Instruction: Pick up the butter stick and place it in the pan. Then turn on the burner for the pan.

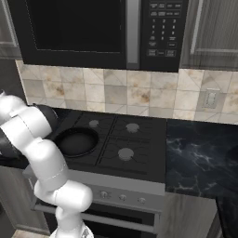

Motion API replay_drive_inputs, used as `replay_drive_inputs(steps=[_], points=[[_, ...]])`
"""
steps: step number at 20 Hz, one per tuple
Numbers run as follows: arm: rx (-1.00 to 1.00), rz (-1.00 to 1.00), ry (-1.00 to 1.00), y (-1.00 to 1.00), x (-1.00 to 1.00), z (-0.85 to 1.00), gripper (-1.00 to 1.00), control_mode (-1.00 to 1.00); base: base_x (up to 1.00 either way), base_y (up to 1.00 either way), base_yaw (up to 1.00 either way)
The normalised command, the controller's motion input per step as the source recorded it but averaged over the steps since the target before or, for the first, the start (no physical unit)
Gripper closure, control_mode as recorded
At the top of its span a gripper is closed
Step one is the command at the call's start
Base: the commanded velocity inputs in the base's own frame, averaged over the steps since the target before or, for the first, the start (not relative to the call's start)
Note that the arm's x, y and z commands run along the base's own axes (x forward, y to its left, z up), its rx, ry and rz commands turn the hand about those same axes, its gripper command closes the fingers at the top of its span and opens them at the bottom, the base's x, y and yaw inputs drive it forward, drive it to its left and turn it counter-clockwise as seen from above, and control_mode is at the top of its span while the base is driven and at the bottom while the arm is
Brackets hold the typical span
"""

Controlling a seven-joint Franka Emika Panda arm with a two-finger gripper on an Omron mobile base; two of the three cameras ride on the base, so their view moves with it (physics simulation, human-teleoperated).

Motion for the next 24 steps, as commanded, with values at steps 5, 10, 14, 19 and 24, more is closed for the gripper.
replay_drive_inputs(steps=[5,10,14,19,24], points=[[0.0,0.0,0.0,0.11,0.13,-0.06,-1.0,-1.0,0.0,0.0,0.0],[0.0,0.0,0.0,0.09,0.09,-0.09,-1.0,-1.0,0.0,0.0,0.0],[0.0,0.0,0.0,0.09,0.08,-0.08,-1.0,-1.0,0.0,0.0,0.0],[0.0,0.0,0.0,0.1,0.09,-0.11,-1.0,-1.0,0.0,0.0,0.0],[0.0,0.0,0.0,0.07,0.07,-0.11,-1.0,-1.0,0.0,0.0,0.0]])
